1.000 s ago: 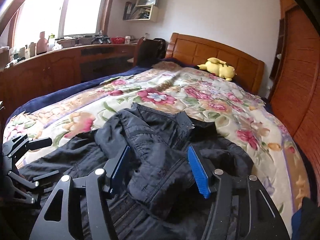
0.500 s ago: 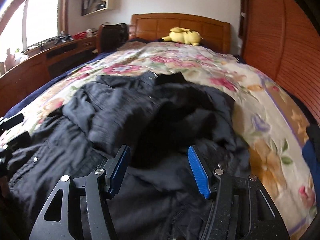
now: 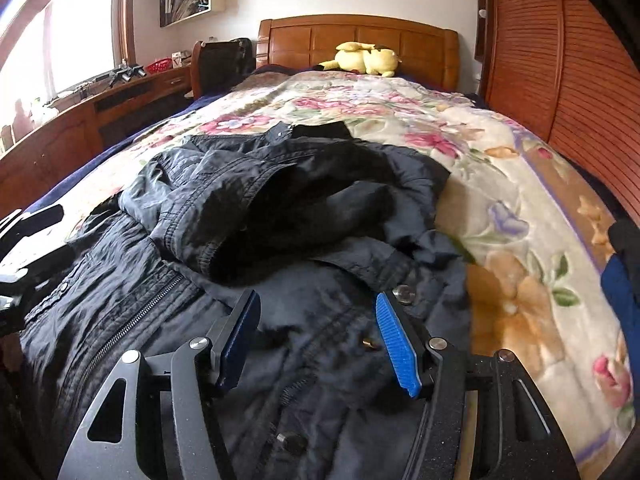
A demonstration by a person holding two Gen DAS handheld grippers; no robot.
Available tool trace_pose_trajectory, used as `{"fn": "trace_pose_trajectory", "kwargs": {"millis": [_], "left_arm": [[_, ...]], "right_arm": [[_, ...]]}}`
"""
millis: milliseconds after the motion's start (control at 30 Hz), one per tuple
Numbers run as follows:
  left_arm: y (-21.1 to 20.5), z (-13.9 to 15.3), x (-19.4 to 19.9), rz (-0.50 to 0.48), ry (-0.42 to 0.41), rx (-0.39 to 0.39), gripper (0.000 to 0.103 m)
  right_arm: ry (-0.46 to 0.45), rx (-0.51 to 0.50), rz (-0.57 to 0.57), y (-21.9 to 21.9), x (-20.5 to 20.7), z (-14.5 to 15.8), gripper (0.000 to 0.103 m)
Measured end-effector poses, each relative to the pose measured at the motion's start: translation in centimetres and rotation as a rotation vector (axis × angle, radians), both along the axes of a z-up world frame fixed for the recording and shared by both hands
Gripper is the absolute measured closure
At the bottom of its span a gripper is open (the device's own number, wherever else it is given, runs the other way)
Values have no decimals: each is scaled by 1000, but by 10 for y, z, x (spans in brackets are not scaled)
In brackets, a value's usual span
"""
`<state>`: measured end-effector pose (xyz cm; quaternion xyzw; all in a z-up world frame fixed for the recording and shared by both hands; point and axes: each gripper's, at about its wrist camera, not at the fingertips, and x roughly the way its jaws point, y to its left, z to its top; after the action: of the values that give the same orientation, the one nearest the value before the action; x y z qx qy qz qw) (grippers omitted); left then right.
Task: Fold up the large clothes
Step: 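Move the left gripper toward the jacket side edge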
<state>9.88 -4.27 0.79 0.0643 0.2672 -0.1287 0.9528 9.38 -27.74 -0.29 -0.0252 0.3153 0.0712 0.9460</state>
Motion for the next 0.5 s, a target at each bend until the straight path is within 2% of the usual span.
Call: {"fn": "trace_pose_trajectory", "kwargs": {"millis": [100, 167, 233, 300, 500], "left_arm": [[-20, -2, 13, -57, 47, -13, 35], [-35, -4, 23, -83, 72, 4, 39], [-50, -6, 30, -101, 90, 28, 49], [-67, -8, 39, -120, 105, 62, 52], [-96, -23, 64, -116, 160, 159, 52]], "right_arm": [[-5, 17, -18, -15, -11, -1, 41], [-7, 21, -21, -22, -19, 2, 41], [-7, 32, -18, -27, -23, 2, 41], [-6, 39, -23, -31, -26, 2, 41], [-1, 50, -29, -39, -29, 2, 41]]}}
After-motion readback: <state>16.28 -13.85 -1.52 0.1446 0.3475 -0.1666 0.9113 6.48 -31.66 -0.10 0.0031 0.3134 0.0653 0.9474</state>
